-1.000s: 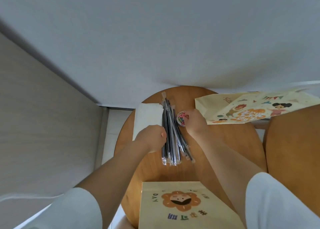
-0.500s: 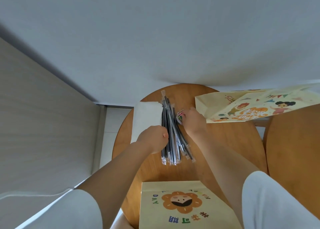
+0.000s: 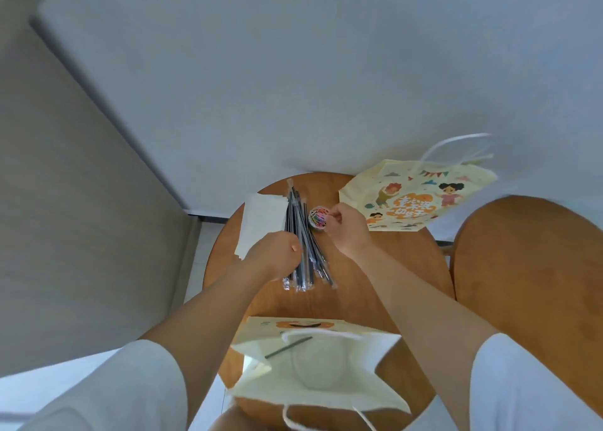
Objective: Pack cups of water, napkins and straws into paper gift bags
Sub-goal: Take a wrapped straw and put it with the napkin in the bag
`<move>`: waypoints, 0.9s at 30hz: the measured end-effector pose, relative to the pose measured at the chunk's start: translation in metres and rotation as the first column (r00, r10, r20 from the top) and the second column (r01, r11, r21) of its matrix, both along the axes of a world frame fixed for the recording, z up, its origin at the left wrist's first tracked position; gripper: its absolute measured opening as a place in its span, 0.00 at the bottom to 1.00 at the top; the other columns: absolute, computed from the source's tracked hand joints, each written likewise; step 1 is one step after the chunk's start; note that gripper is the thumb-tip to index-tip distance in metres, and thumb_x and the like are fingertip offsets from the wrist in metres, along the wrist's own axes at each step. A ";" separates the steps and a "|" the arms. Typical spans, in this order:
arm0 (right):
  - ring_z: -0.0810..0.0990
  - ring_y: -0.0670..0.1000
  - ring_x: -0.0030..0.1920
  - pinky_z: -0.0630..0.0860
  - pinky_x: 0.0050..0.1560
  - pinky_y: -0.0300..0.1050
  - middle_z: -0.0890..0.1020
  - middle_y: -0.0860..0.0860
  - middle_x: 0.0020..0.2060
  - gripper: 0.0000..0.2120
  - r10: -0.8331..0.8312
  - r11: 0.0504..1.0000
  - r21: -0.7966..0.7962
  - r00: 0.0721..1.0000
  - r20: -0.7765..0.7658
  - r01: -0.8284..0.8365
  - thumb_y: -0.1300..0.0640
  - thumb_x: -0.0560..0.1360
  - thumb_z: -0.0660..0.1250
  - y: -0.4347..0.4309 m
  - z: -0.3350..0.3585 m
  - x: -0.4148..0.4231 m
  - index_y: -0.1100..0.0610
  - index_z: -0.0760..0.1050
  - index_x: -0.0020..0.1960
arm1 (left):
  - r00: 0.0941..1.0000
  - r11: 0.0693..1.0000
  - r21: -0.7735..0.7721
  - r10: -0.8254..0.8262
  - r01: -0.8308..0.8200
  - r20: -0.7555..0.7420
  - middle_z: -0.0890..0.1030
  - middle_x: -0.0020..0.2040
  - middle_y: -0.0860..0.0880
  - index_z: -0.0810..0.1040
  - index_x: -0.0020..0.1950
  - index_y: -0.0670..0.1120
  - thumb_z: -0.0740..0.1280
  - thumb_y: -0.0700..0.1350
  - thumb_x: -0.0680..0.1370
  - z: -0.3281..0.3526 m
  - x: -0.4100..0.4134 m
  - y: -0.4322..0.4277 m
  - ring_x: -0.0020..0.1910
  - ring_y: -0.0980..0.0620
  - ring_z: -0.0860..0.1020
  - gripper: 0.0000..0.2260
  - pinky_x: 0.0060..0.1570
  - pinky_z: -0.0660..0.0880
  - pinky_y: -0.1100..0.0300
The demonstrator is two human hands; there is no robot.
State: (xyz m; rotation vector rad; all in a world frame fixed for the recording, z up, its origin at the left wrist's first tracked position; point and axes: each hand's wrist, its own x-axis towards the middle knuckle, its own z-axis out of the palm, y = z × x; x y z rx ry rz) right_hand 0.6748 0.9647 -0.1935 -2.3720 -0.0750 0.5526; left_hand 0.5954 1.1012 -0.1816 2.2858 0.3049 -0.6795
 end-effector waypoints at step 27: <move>0.78 0.47 0.32 0.78 0.36 0.39 0.78 0.53 0.35 0.07 -0.060 0.933 0.299 0.907 -0.416 0.199 0.63 0.78 0.62 -0.001 0.024 0.012 0.59 0.72 0.41 | 0.840 0.705 -0.490 0.530 -0.513 -0.117 0.79 0.41 0.48 0.74 0.40 0.46 0.59 0.39 0.79 -0.001 0.084 -0.001 0.34 0.54 0.77 0.10 0.34 0.72 0.62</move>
